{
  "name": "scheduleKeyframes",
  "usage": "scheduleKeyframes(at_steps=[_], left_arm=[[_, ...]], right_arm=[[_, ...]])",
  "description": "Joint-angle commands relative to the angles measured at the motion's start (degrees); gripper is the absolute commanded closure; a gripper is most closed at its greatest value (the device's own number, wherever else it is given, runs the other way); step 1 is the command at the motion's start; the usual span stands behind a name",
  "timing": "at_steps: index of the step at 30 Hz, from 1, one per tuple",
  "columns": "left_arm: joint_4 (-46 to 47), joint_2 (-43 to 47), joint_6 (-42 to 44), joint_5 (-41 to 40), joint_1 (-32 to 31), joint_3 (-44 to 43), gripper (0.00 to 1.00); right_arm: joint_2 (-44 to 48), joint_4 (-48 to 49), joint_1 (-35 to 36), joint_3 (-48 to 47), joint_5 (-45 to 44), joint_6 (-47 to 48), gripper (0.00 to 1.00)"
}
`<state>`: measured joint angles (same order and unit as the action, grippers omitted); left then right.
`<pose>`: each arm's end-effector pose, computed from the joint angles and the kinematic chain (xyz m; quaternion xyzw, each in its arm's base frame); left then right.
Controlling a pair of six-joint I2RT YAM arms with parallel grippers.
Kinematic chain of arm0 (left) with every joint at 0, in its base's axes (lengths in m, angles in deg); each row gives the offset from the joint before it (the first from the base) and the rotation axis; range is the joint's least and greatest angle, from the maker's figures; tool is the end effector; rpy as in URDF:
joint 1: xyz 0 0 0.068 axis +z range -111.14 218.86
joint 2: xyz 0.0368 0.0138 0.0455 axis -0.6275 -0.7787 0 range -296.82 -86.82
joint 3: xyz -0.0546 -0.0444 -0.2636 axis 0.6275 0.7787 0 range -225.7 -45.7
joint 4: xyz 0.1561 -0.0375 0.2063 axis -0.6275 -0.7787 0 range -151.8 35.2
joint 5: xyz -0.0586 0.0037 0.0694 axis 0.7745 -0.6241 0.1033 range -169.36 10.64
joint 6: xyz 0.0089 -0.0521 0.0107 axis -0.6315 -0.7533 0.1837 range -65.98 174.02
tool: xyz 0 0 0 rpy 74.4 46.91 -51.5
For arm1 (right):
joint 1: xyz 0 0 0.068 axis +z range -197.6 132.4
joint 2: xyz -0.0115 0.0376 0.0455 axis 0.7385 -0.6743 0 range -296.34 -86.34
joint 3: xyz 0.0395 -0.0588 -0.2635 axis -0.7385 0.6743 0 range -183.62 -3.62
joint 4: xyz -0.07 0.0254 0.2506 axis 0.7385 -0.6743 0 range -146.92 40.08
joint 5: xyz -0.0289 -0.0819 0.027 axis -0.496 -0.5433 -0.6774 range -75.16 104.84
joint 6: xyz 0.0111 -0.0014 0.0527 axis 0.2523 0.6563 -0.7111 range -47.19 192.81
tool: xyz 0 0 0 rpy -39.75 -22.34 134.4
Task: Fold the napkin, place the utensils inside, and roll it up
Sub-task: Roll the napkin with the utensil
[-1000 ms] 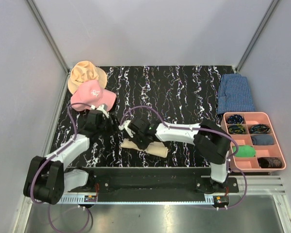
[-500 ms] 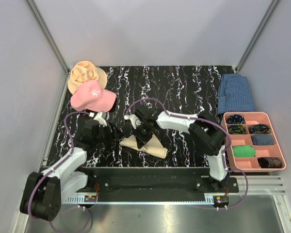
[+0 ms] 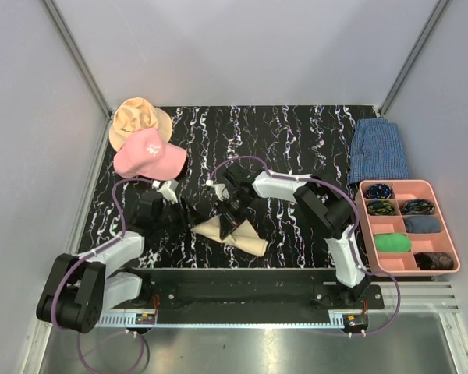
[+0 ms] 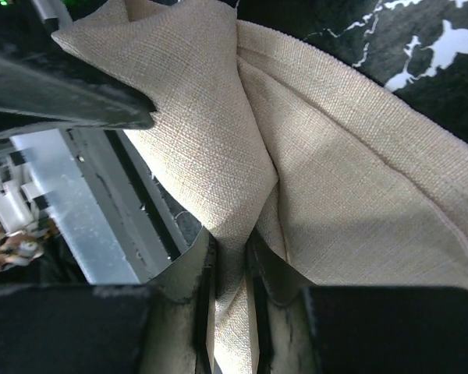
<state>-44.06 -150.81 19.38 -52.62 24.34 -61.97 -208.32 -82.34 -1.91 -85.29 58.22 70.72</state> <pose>0.1875 -0.0653 0.1463 -0.0504 0.8752 -0.3688 0.3089 0.2725 0.3141 0.1294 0.3927 -0.8324 -0.3905 0.0205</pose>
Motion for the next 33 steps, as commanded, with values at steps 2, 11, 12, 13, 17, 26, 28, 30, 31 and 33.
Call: scheduleKeyframes(at_steps=[2,11,12,13,17,26,28,30,31,33], left_arm=[[4.1,-2.5,0.1,3.1,-0.3,-0.6,0.51],[-0.9,-4.5,0.4,0.3,-0.5,-1.7,1.00],[-1.9,-4.4,0.5,-0.5,-0.5,-2.0,1.00],[-2.6,-4.5,0.4,-1.7,-0.5,-2.1,1.00],[-5.5,-4.9,0.3,-3.7,-0.5,-2.7,1.00],[-8.2,-9.6,0.4,-5.2,-0.5,-6.0,1.00],[-8.7,-10.7,0.4,-5.2,-0.4,-7.2,1.00],[-9.3,-11.8,0.4,-5.4,-0.4,-8.2,1.00],[-9.9,-12.1,0.3,-5.6,-0.4,-8.4,1.00],[-10.3,-13.0,0.4,-5.4,-0.4,-9.2,1.00]], right_arm=[[-5.0,-2.3,-0.5,-0.3,-0.4,0.8,0.89],[-4.8,-2.1,-1.8,-0.8,0.0,0.4,0.79],[-3.7,-2.1,-2.1,-0.7,-0.2,0.3,0.76],[-3.1,-2.0,-2.2,-0.6,-0.4,0.2,0.70],[0.5,-2.1,-2.6,-0.5,-1.0,-0.5,0.55],[14.0,3.1,-1.6,6.7,-9.4,1.0,0.36],[17.7,5.0,-0.2,10.5,-14.1,1.7,0.33],[20.6,7.6,1.3,13.8,-19.0,1.8,0.31],[21.5,8.7,2.1,14.9,-20.9,1.8,0.30],[24.2,12.5,5.2,18.0,-28.3,1.8,0.28]])
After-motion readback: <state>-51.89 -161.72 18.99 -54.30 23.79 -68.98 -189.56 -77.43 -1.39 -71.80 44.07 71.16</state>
